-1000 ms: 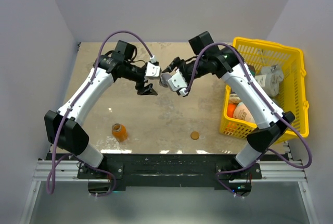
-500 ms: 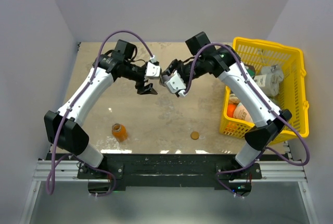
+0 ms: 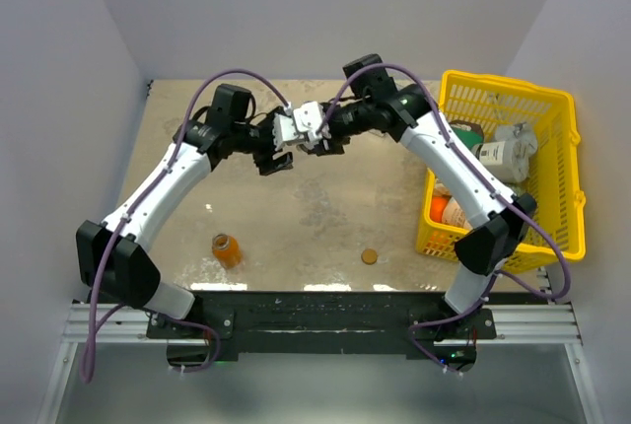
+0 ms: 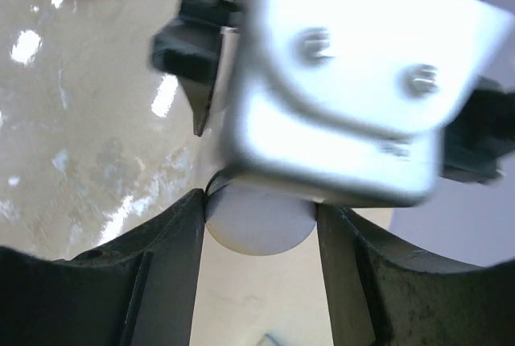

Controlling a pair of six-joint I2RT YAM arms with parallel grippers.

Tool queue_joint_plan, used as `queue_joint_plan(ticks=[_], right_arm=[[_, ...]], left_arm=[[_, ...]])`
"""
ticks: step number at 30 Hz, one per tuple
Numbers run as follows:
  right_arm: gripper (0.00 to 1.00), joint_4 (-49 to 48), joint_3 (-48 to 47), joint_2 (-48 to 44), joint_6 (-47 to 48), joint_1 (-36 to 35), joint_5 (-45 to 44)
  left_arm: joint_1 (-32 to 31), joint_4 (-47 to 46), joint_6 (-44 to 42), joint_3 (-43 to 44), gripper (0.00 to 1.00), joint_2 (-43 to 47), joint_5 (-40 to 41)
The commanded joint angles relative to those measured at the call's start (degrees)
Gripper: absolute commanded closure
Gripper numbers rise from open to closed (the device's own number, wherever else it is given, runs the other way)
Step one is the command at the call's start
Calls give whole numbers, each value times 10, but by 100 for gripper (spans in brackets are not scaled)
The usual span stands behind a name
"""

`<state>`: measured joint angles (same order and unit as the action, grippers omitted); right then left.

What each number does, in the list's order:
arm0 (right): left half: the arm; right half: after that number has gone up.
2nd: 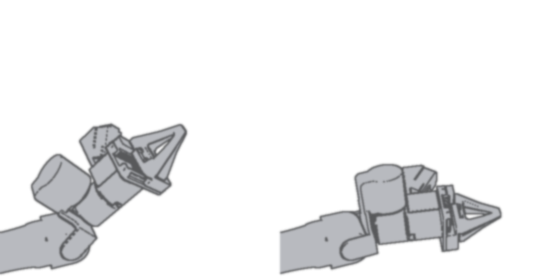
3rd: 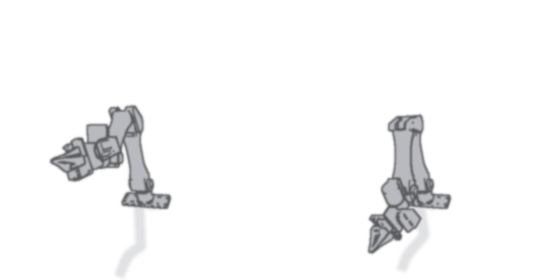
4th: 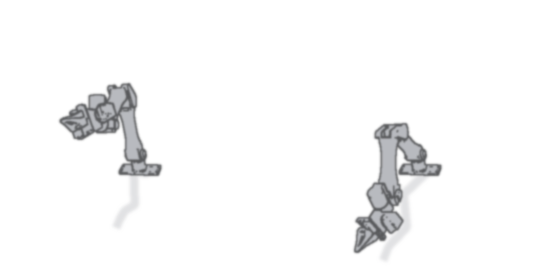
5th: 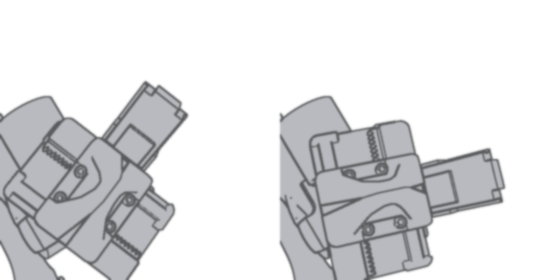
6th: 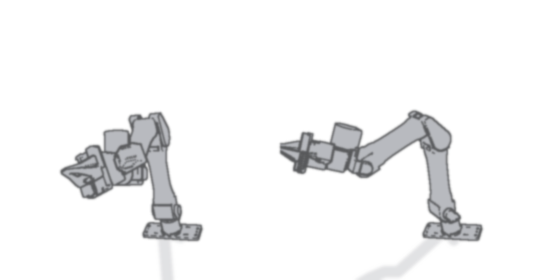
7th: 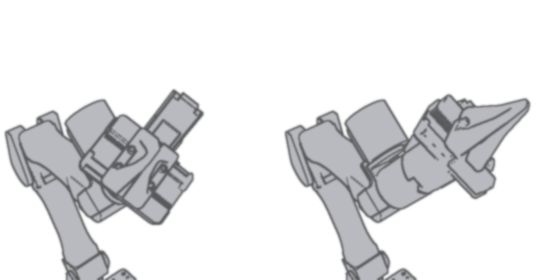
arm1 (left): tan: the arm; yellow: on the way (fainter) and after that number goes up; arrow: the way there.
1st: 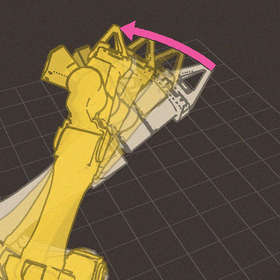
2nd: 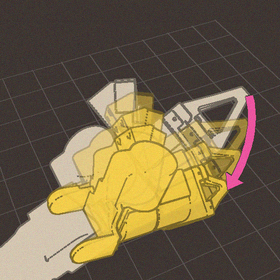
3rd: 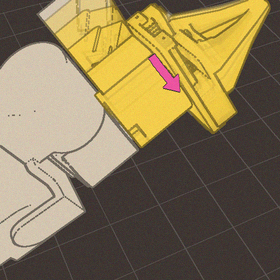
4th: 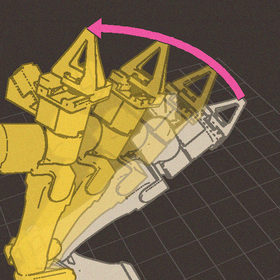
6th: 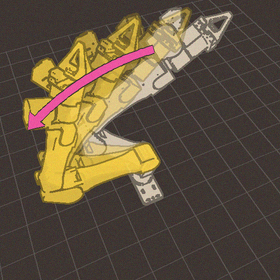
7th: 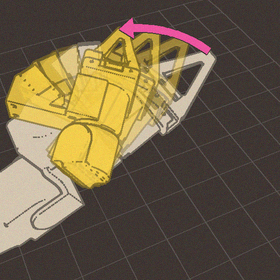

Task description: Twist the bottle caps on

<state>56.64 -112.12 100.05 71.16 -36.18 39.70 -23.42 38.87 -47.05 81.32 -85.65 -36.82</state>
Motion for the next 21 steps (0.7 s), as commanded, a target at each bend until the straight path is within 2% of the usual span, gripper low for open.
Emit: queue_joint_plan(ticks=[1,5,9,13,16,21], right_arm=[[100,-136,41,25,-366,-11,-6],[100,-196,52,39,-494,-8,-16],[100,-214,53,63,-624,8,3],[100,-228,52,85,-760,25,31],[100,-221,36,100,-778,27,32],[100,-193,5,118,-796,27,24]], left_arm=[[-7,-236,97,-26,100,63,79],[-7,-272,136,-37,100,71,134],[-8,-323,176,-53,100,80,193],[-11,-335,191,-63,100,82,257],[-13,-337,180,-77,100,84,288],[-19,-351,172,-89,100,73,390]])
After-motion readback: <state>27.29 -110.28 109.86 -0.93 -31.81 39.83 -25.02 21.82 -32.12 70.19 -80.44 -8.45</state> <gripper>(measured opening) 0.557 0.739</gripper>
